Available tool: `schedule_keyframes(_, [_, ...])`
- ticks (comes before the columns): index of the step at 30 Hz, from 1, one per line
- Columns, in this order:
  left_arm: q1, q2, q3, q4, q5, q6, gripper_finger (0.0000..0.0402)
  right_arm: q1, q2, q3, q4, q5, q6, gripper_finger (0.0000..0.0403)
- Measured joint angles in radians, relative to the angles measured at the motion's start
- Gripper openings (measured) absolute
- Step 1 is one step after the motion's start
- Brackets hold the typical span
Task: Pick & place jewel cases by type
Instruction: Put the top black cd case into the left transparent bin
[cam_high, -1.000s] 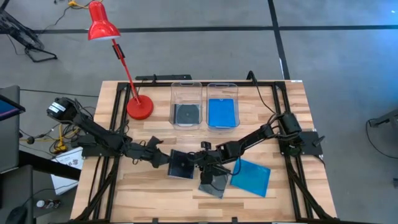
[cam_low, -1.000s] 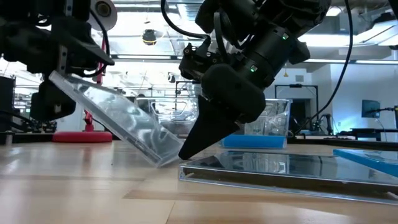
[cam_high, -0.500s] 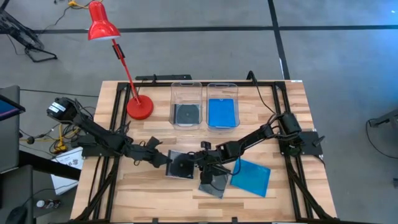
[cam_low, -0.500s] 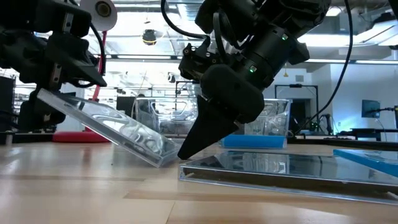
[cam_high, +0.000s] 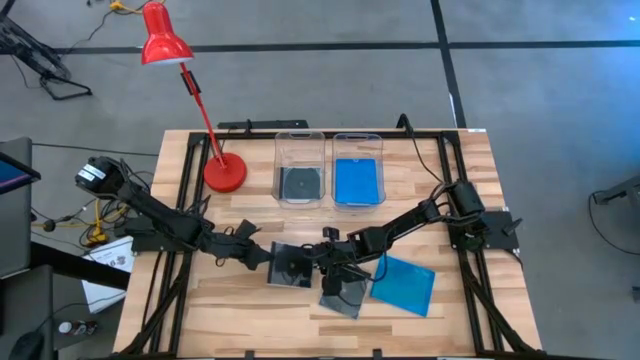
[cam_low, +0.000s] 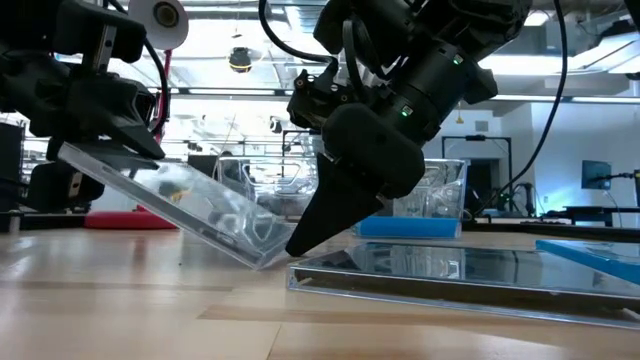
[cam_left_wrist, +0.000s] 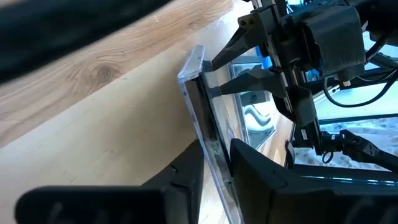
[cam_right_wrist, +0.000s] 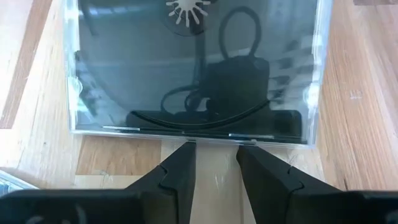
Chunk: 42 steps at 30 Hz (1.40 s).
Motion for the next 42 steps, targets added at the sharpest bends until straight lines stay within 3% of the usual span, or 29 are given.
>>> schedule_keyframes(11, [0.0,0.0,-0.001,0.0,-0.006,0.011,0.0065,0.0,0.0,0.0,-0.001,0.001,0.0,0.0118])
schedule_keyframes(21, [0.0,0.0,-0.001,0.001,-0.009,0.04,0.0053,-0.004,-0.025,-0.002,-0.059,0.067,0.001,0.0118])
schedule_keyframes(33, [0.0,-0.015,-0.001,0.013,-0.034,0.129,0.005,-0.002,-0.106,-0.007,-0.19,0.231,-0.002,0.0118])
schedule_keyframes(42, [0.0,-0.121,-0.002,0.013,-0.114,0.284,0.0049,0.023,-0.175,-0.003,-0.195,0.317,-0.027,0.0118])
